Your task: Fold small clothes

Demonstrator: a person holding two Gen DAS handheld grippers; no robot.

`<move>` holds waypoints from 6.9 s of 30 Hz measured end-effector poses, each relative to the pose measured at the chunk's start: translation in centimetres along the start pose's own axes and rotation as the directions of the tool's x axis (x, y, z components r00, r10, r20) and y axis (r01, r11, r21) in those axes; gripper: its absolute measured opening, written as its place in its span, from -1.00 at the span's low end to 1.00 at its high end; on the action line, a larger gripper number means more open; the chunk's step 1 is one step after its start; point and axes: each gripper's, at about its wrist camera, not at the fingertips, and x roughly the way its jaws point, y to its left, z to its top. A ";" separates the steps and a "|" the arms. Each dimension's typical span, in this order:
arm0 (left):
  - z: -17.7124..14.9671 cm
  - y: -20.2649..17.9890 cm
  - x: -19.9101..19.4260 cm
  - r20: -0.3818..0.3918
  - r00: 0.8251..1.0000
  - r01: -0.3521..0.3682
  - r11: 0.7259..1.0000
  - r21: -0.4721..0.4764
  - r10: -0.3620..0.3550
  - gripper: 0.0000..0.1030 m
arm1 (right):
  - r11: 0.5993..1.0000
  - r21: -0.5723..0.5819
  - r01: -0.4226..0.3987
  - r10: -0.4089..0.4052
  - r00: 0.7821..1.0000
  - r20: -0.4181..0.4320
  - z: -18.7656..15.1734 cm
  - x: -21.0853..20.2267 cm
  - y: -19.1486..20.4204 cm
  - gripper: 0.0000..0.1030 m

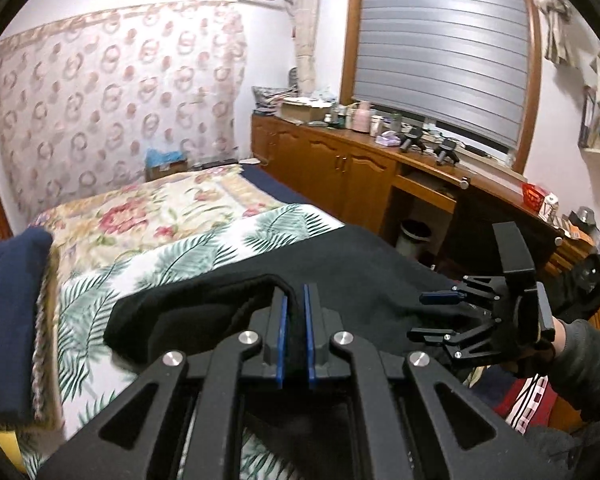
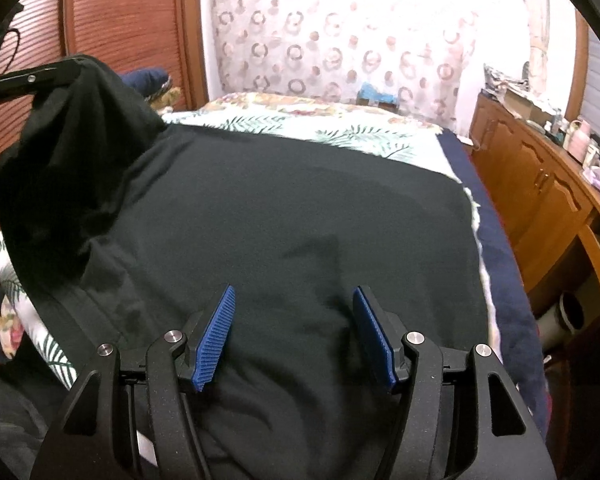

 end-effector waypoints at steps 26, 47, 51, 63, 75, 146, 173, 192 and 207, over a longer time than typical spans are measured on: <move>-1.2 -1.4 2.5 -0.083 0.996 -0.028 1.000 0.006 0.028 -0.58 | 0.998 0.028 -0.059 0.057 0.998 0.039 1.5 -0.9 0.6 0.22; -7.5 4.4 1.8 -0.138 0.975 -0.189 0.974 -0.121 0.172 -0.56 | 0.988 -0.054 -0.144 0.139 0.986 -0.091 2.1 4.9 5.5 0.22; -7.8 4.7 1.6 -0.134 0.976 -0.190 0.973 -0.135 0.172 -0.56 | 0.979 -0.064 -0.193 0.185 0.975 -0.122 1.8 5.2 5.5 -0.32; -8.0 4.6 1.7 -0.137 0.978 -0.177 0.974 -0.143 0.157 -0.56 | 0.980 -0.055 -0.193 0.197 0.978 0.076 5.8 -2.8 4.6 -0.84; -7.8 3.0 2.3 -0.136 0.983 -0.139 0.980 -0.140 0.120 -0.55 | 0.999 0.046 -0.024 0.022 0.999 0.035 3.1 -6.5 -2.5 -0.83; -9.1 2.7 2.7 -0.144 0.984 -0.125 0.981 -0.151 0.103 -0.54 | 0.994 -0.098 0.058 -0.059 0.998 -0.007 12.4 4.6 -5.2 -0.83; -9.3 -1.8 4.3 -0.186 0.982 -0.043 0.994 -0.100 0.024 -0.53 | 0.989 0.018 0.150 -0.148 0.987 -0.059 7.9 -0.4 -9.9 0.12; -10.0 -7.7 6.8 -0.280 0.960 0.018 1.000 -0.023 -0.024 -0.52 | 0.994 0.095 0.049 -0.034 0.987 -0.155 -4.4 -4.6 -8.8 -0.78; -10.4 -8.7 5.4 -0.286 0.957 0.038 0.999 -0.019 -0.042 -0.49 | 0.981 0.112 0.156 -0.139 0.980 -0.143 -5.6 -6.6 -8.6 -0.42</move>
